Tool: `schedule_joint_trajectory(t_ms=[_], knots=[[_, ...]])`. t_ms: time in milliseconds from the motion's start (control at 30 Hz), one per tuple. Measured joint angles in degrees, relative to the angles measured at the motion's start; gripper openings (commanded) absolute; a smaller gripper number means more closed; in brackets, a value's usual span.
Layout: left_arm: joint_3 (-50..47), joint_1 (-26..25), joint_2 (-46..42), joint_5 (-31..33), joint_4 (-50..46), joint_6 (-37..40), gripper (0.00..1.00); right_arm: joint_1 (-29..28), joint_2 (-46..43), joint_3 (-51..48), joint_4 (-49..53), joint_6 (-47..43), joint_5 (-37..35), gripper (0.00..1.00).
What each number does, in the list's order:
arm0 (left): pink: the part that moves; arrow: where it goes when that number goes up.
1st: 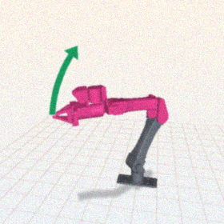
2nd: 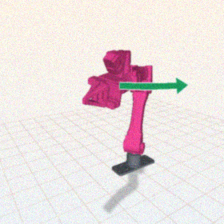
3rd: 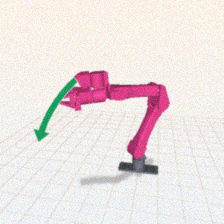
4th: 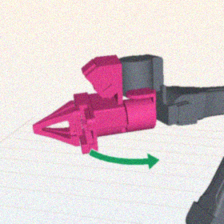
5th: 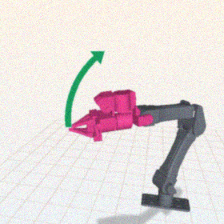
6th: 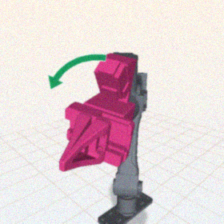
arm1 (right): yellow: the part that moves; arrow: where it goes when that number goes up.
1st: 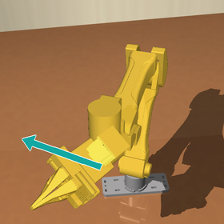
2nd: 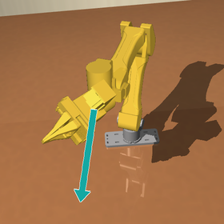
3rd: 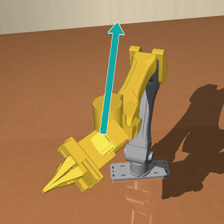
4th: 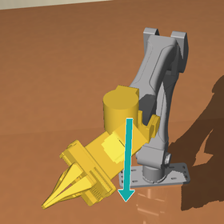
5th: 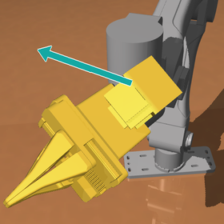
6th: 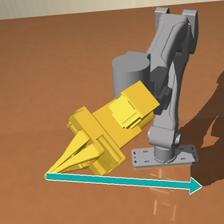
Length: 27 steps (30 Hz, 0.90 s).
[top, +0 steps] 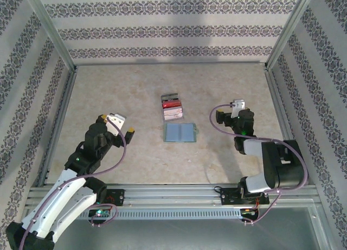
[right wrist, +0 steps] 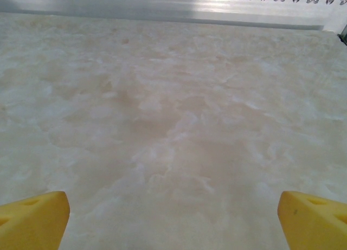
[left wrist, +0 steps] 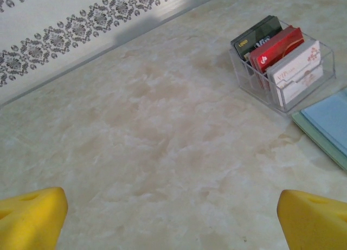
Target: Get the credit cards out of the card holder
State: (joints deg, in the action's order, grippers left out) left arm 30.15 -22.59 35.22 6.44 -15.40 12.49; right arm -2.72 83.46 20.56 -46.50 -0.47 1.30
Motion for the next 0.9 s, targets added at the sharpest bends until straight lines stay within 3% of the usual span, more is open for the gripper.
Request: schedule_joint_trajectory(t_ms=[233,900], knots=[[-1.46,0.55,3.69,4.02,5.05,-2.97,1.0,0.48,3.93,-2.01,-6.49,0.09,0.09,0.98],[-8.63,5.01,5.25,10.86,15.19,-11.98,1.0,2.6,3.93,0.55,-6.01,2.03,-0.61,0.98]])
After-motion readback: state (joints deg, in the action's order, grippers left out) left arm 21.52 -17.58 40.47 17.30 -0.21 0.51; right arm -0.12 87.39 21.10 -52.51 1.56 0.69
